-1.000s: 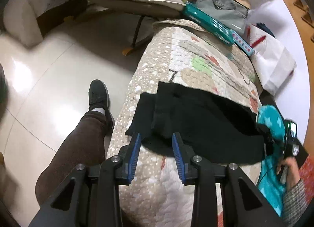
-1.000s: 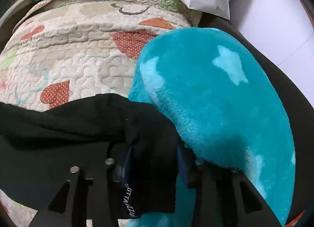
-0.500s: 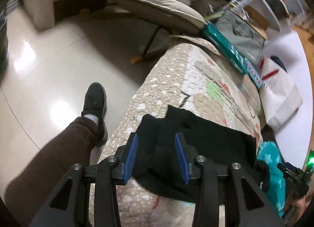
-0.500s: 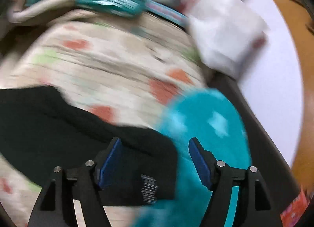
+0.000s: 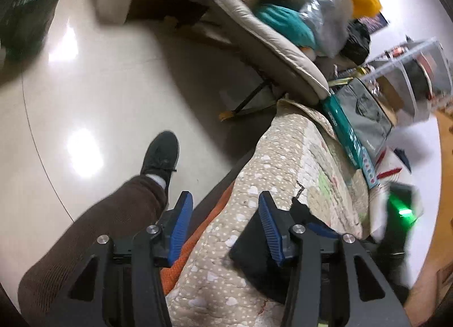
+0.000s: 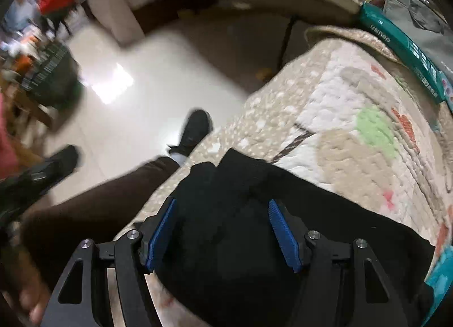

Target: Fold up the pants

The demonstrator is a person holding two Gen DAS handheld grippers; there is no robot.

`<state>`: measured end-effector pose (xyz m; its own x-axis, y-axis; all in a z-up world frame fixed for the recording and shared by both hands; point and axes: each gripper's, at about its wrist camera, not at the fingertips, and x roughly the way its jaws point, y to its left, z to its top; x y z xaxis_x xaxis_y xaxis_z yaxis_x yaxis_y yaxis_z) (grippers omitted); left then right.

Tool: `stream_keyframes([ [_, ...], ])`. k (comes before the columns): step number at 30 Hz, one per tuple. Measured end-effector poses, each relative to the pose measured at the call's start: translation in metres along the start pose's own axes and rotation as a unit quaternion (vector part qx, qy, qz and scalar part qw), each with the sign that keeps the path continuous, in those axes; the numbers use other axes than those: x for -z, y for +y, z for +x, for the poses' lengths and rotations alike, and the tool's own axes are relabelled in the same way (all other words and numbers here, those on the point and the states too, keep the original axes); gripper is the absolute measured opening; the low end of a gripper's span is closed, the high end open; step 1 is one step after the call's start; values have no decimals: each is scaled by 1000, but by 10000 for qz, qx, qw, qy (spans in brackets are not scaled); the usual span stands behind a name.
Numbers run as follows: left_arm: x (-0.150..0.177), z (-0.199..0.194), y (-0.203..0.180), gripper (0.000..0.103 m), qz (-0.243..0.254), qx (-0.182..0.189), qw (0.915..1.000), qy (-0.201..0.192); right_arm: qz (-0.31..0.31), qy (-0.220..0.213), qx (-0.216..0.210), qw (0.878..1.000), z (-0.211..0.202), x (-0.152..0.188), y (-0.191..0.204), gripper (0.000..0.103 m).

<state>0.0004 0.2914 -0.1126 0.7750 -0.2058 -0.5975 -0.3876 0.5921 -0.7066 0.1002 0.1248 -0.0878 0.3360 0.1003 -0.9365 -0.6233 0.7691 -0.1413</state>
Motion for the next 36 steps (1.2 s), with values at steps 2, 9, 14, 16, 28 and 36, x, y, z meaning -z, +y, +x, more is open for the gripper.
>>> stream_keyframes([
  [2, -1, 4, 8, 47, -172, 108, 9997, 111, -122, -18, 418, 9991, 3, 7, 6, 51],
  [9, -1, 6, 18, 51, -405, 413, 9982, 179, 457, -215, 85, 9987, -24, 8, -16, 15],
  [14, -3, 3, 26, 51, -548, 446, 9974, 133, 493, -237, -350, 9979, -28, 4, 3, 15],
  [16, -2, 3, 27, 53, -596, 440, 9972, 107, 447, -210, -465, 9977, -26, 1, 14, 15],
  [28, -1, 4, 26, 55, -547, 460, 9973, 135, 584, -233, -1981, 9782, -19, -15, 9, 77],
  [36, 9, 10, 8, 55, -152, 662, 9970, 369, 91, -207, -1299, 9913, -25, -38, -10, 77],
])
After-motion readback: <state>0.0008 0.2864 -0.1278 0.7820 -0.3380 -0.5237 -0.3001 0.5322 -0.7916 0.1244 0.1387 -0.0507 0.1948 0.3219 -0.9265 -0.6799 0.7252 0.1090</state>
